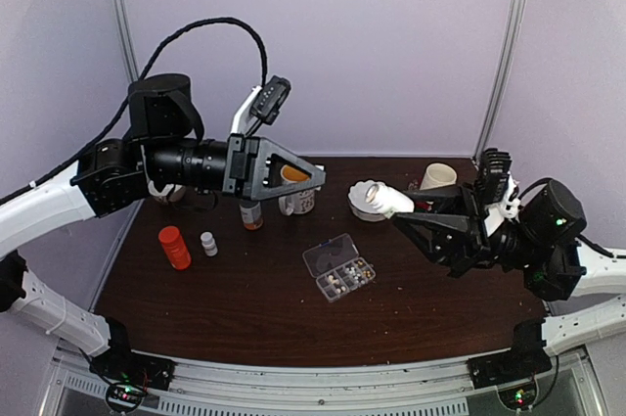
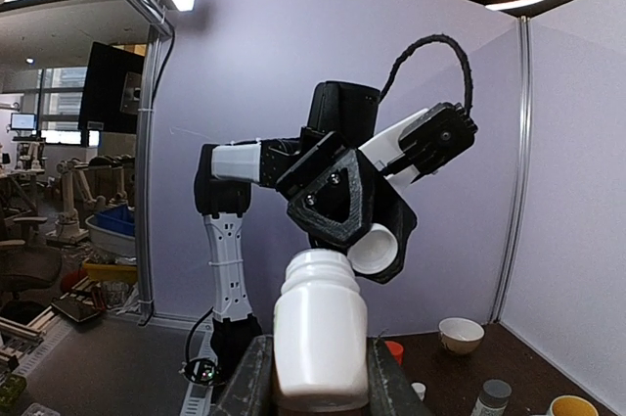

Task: Sort the pills into containers
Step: Close the lid of the pill bottle, then screw the lid of the pill bottle onto the pill bottle.

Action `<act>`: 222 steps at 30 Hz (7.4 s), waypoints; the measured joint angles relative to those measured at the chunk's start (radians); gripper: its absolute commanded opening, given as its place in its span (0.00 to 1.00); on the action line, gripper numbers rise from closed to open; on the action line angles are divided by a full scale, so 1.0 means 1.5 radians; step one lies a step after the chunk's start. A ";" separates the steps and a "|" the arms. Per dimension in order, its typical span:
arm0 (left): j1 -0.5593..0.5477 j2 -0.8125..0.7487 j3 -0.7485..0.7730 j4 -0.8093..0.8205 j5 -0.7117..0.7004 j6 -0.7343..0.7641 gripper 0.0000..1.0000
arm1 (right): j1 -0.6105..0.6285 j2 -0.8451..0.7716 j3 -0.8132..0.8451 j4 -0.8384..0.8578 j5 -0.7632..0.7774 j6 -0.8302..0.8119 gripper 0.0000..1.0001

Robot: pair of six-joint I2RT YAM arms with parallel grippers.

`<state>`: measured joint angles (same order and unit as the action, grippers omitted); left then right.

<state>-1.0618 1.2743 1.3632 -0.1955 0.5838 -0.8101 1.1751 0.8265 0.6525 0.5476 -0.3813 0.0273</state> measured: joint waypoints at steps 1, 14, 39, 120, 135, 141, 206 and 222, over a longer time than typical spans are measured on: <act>0.000 0.002 -0.001 0.011 0.009 -0.014 0.00 | 0.007 0.010 0.011 -0.008 0.007 -0.011 0.00; -0.010 0.000 -0.033 0.073 0.050 -0.095 0.00 | 0.031 0.098 0.092 -0.052 0.036 -0.073 0.00; -0.021 0.000 -0.046 0.087 0.065 -0.098 0.00 | 0.047 0.086 0.103 -0.088 0.071 -0.101 0.00; -0.065 -0.025 0.046 -0.185 0.002 0.688 0.00 | 0.078 0.172 0.145 -0.091 0.016 0.326 0.00; -0.134 -0.030 0.056 -0.256 -0.147 1.041 0.00 | 0.080 0.172 0.133 -0.106 0.008 0.479 0.00; -0.139 -0.032 0.038 -0.244 -0.162 1.104 0.00 | 0.079 0.171 0.100 -0.057 0.007 0.516 0.00; -0.140 -0.043 0.029 -0.170 -0.155 1.173 0.14 | 0.107 0.186 0.083 0.068 0.073 0.506 0.00; -0.140 -0.025 0.018 -0.164 -0.166 1.167 0.41 | 0.082 0.193 0.068 0.085 0.042 0.539 0.00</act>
<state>-1.2716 1.2366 1.3903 -0.4412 0.3344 0.9401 1.2976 1.1156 0.7547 0.6758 -0.3180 0.8352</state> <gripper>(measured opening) 0.364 0.246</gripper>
